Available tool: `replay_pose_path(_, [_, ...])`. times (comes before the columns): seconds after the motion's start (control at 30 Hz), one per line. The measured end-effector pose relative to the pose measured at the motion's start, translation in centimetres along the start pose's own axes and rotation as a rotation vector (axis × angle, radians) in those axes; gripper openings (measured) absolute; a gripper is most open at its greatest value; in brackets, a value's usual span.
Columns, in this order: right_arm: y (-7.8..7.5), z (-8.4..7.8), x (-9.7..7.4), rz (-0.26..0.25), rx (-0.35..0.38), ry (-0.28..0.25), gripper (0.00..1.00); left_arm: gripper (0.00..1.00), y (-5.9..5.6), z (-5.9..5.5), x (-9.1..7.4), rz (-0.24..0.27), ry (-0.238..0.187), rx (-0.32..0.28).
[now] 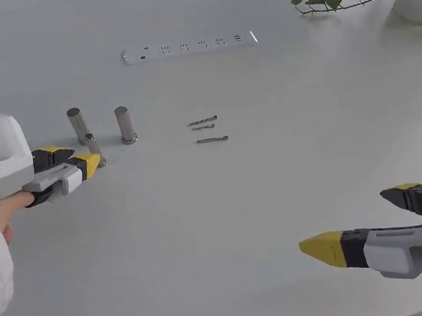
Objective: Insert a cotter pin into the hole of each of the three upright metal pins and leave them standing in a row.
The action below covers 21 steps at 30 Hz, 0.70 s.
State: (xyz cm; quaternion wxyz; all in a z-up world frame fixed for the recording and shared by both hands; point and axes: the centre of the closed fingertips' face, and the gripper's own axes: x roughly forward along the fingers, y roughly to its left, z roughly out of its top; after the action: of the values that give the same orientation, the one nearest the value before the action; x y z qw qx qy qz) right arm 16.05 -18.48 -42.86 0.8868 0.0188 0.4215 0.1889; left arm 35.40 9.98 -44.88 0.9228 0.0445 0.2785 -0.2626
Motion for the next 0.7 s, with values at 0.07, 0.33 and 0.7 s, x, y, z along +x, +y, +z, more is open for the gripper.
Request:
replay_pose_path(0.07, [0.0,-0.1,0.0,-0.002,-0.002,0.004,0.92,0.22,0.0,0.0,0.3,-0.002,0.003,0.001])
replay_pose_path(0.33, [-0.4,-0.6,0.3,-0.011,0.002,0.023,0.92,0.17,-0.1,0.3,1.5,-0.011,0.01,0.009])
replay_pose_path(0.7, [-0.8,-0.9,0.2,-0.021,0.005,0.03,0.92,0.06,0.0,0.3,2.5,0.006,0.019,0.015])
